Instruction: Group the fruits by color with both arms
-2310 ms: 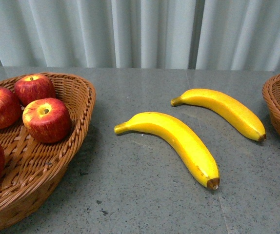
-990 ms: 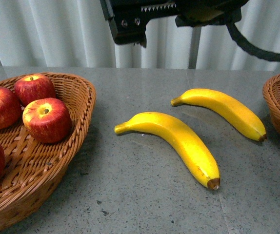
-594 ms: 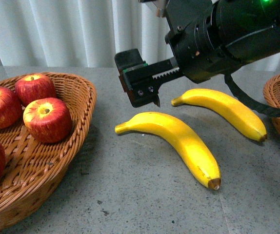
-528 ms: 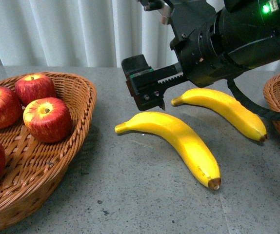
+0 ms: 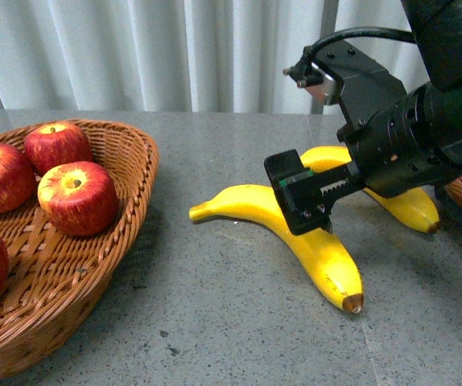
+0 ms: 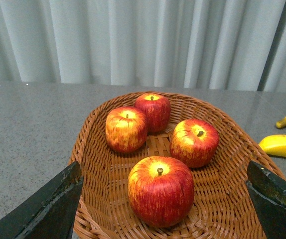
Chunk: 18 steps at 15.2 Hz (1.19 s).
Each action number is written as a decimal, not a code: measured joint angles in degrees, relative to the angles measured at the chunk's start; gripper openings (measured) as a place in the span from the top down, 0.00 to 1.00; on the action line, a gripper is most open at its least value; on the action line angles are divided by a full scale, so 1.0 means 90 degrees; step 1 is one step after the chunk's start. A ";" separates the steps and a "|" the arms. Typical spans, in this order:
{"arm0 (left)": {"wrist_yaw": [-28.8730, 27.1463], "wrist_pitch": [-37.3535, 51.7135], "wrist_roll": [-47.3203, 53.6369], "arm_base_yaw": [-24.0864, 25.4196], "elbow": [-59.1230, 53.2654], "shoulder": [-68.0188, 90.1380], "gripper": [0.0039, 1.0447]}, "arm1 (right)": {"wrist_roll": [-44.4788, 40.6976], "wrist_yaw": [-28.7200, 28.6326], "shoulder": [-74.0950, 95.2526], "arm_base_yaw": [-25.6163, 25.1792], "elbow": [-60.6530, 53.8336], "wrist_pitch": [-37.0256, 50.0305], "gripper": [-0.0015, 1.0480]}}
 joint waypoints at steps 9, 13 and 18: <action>0.0000 0.0000 0.0000 0.0000 0.0000 0.0000 0.06 | -0.0282 0.0022 0.0036 0.0153 -0.0563 0.0177 0.06; 0.0000 0.0000 0.0000 0.0000 0.0000 0.0000 0.06 | -0.0362 0.0049 0.0114 0.0219 -0.0644 0.0187 0.37; 0.0000 0.0000 0.0000 0.0000 0.0000 0.0000 0.06 | -0.0328 -0.0010 -0.0010 0.0024 -0.0607 0.0175 0.66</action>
